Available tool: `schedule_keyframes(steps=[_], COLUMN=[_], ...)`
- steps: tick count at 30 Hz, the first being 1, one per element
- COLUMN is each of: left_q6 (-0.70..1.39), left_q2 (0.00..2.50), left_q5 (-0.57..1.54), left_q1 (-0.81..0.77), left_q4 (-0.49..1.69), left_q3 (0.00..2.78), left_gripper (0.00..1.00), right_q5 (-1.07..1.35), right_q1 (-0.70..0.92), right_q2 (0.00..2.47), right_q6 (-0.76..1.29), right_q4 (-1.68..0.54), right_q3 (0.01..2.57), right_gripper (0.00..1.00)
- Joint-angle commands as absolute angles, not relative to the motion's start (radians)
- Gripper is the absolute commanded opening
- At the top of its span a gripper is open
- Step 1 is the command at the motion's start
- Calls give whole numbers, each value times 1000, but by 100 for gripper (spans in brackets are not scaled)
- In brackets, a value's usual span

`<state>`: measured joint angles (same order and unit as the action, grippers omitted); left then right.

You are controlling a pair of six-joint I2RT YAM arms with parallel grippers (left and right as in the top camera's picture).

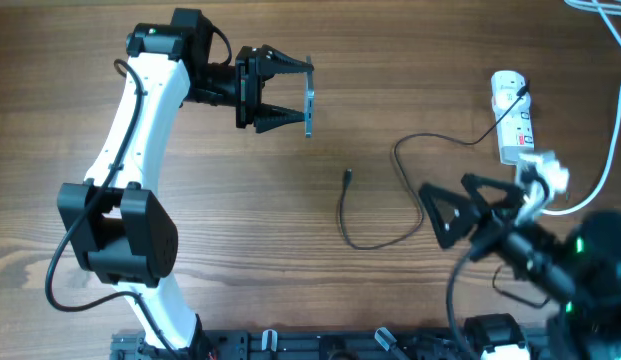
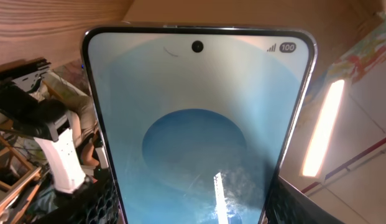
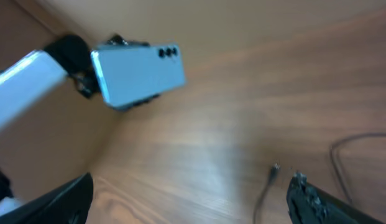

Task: Plug charger to phone and switch on socket

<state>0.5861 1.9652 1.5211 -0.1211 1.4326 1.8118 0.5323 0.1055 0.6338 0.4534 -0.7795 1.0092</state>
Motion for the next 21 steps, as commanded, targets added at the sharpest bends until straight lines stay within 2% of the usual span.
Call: schedule_keyframes(steps=[1,2,5,9,12,16,21], left_q6=[591,591,591,591,591,592,592], left_q2=[1927,1927,1927,1927,1927,1927,1928], left_q5=[1577,1577,1577,1577,1577,1577,1577], left_q1=[-113,-113,-113,-113,-113,-113,-113], left_q4=[1433,1433,1433,1433,1433,1433,1433], left_q3=[1835,1835,1835,1835,1835,1835,1835], left_gripper=[55,55,55,55,55,55,55], right_q5=[616,655,919,914,706,254,-195], right_q1=[101,101,117,185,295,507,676], right_q2=[752,784,855,926,976,1095,1254], right_q6=[568,616,388,387,368,363,558], right_q4=[-815,-832,-760,-766,-862,-1117,-1401], right_q3=[1054,1054,1054,1078,1155,1392,1652], right_gripper=[100,100,100,99,100,100,99])
